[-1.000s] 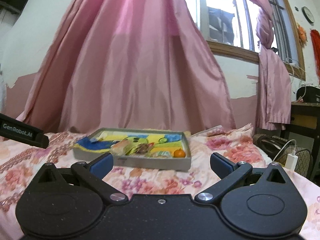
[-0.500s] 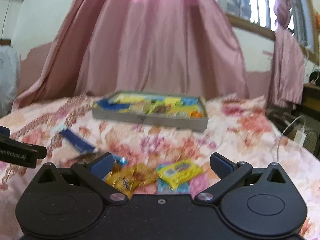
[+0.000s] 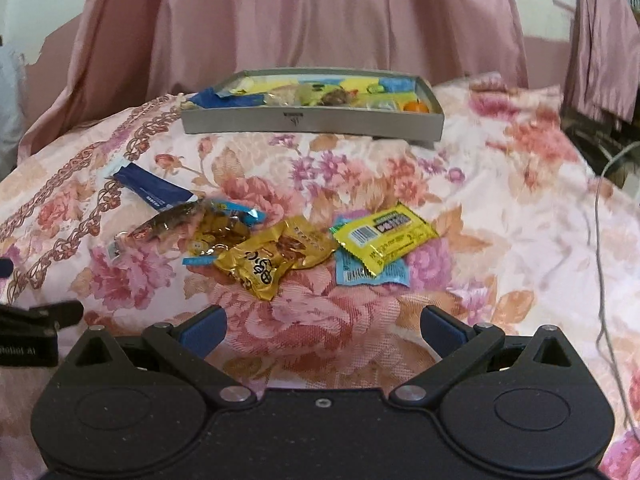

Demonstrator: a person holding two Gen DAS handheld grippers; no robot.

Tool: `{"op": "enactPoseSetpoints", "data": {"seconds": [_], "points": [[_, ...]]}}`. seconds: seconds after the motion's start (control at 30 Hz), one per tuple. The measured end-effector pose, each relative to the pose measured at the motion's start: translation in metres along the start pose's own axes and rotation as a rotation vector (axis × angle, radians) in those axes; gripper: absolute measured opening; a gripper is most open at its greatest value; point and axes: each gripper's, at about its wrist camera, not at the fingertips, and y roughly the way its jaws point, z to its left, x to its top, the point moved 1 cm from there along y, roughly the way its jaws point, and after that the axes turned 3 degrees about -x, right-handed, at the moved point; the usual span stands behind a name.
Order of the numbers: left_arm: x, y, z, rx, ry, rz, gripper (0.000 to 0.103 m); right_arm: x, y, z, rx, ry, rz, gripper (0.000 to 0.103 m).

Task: Organize snacks
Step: 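Grasp the gold snack bag with the left tool while the right tool grasps the yellow candy bar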

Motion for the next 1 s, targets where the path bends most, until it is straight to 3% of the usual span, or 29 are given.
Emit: {"op": "enactPoseSetpoints", "data": {"seconds": [0.23, 0.6, 0.87, 1.0], "points": [[0.009, 0.007, -0.019, -0.05, 0.059, -0.017, 0.103, 0.015, 0.015, -0.019, 0.0, 0.037, 0.007, 0.102], [0.037, 0.019, -0.064, -0.136, 0.23, -0.094, 0.103, 0.04, 0.059, -0.047, 0.03, 0.091, -0.038, 0.102], [0.049, 0.039, -0.108, -0.23, 0.418, -0.121, 0.103, 0.055, 0.107, -0.064, 0.059, 0.201, 0.008, 0.102], [0.054, 0.05, -0.121, -0.274, 0.458, -0.11, 0.103, 0.059, 0.126, -0.068, 0.067, 0.234, 0.042, 0.099]]}}
